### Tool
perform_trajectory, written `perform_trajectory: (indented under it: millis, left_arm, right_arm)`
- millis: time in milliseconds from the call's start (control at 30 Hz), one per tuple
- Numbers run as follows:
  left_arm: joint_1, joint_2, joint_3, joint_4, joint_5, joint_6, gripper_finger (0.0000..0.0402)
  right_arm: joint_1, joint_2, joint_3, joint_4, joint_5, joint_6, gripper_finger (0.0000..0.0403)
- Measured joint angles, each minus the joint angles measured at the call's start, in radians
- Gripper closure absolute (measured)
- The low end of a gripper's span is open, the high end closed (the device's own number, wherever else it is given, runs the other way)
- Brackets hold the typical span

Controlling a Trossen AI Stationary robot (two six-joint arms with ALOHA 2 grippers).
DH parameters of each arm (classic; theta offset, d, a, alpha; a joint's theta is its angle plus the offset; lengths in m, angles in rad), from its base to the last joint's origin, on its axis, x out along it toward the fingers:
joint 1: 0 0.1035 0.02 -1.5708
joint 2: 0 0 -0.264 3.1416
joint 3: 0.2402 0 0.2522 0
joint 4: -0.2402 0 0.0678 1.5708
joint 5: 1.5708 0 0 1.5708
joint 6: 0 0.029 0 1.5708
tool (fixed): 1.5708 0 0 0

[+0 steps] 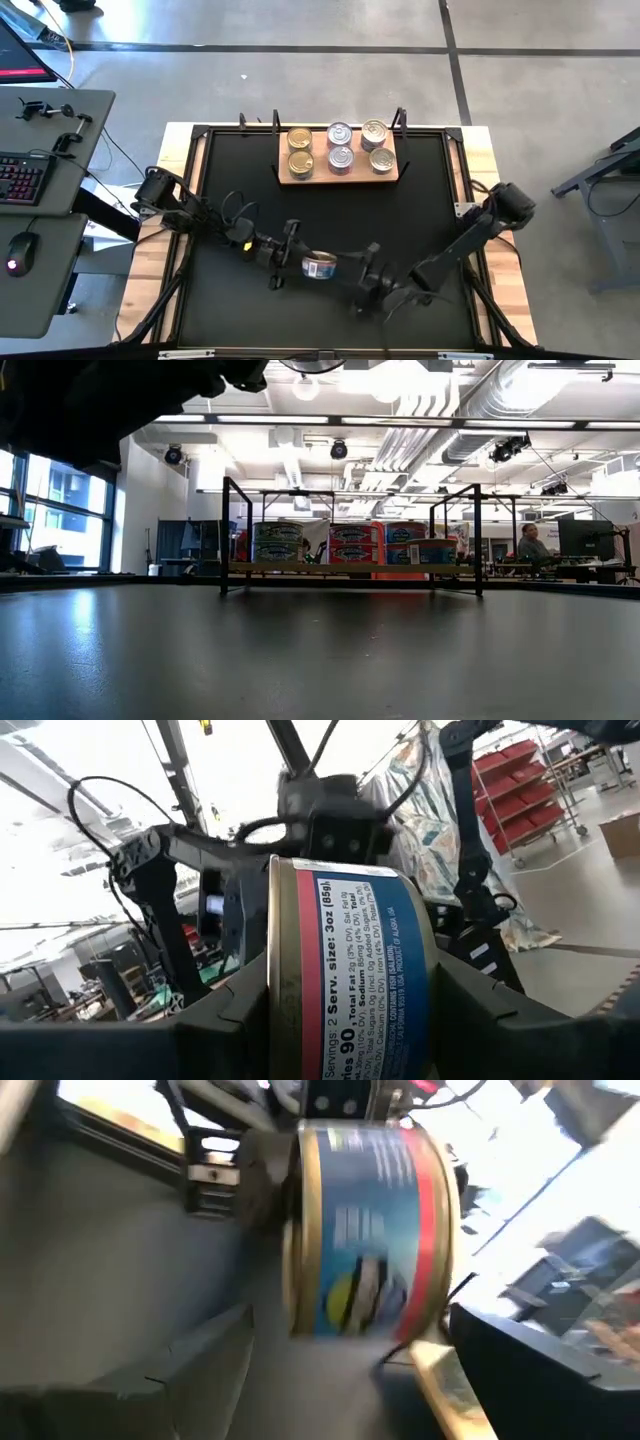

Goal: Stack canned seafood by type on shelf
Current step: Stack the blue tuna can on top of the blue tuna can

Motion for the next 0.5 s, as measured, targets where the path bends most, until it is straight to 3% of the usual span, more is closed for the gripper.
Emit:
perform_trajectory:
  millis: [233, 333, 467, 500]
  left_arm:
    - [0.000, 0.000, 0.031, -0.085, -0.003, 0.001, 0.0230]
    - [-0.001, 0.000, 0.033, -0.100, -0.023, -0.007, 0.0219]
    - [-0.001, -0.002, 0.033, -0.124, -0.041, -0.051, 0.0188]
    - [-0.001, -0.004, 0.031, -0.140, -0.042, -0.051, 0.0182]
  right_arm:
    - [-0.018, 0.068, 0.142, -0.118, 0.051, 0.006, 0.0096]
    - [-0.014, 0.062, 0.152, -0.160, 0.050, 0.039, 0.0140]
    - [-0.001, 0.041, 0.157, -0.222, 0.042, 0.102, 0.0228]
    - [0.003, 0.034, 0.157, -0.250, 0.040, 0.120, 0.0229]
